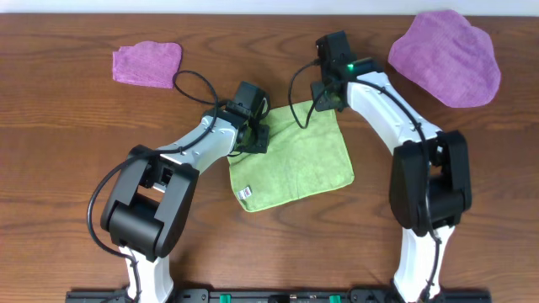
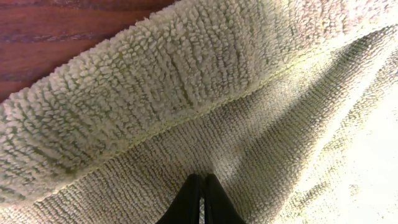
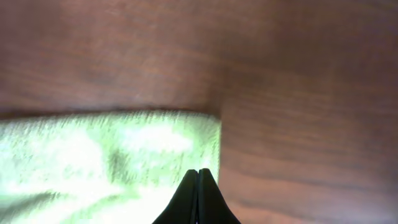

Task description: Fold the cloth

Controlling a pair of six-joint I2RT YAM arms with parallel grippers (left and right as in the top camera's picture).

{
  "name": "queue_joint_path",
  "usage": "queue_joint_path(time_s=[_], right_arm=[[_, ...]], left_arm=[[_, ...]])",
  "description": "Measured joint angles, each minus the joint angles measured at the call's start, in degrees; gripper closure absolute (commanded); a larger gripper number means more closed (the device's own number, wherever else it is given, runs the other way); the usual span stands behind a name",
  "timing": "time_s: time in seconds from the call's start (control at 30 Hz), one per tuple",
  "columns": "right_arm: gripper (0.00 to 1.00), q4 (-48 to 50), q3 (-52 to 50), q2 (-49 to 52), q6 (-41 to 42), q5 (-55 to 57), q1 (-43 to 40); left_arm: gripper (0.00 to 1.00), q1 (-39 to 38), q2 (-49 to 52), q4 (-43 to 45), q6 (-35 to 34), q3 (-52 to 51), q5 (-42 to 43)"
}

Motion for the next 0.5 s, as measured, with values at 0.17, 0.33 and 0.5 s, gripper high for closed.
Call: queue_joint_path(time_s=[0.17, 0.33, 0.5], right_arm=[[0.98, -6.6, 0.0, -0.9, 0.0, -3.5, 0.0], [0.98, -8.4, 0.0, -3.4, -0.1, -4.4, 0.0], [0.98, -6.2, -2.6, -5.4, -0.5, -5.2, 0.1]], left_arm=[[0.94, 0.0, 0.0, 0.1, 0.0, 0.0, -0.3], [0.94, 0.0, 0.0, 0.4, 0.0, 0.0, -0.4], [0.94, 0.0, 0.1, 0.4, 0.0, 0.0, -0.4]])
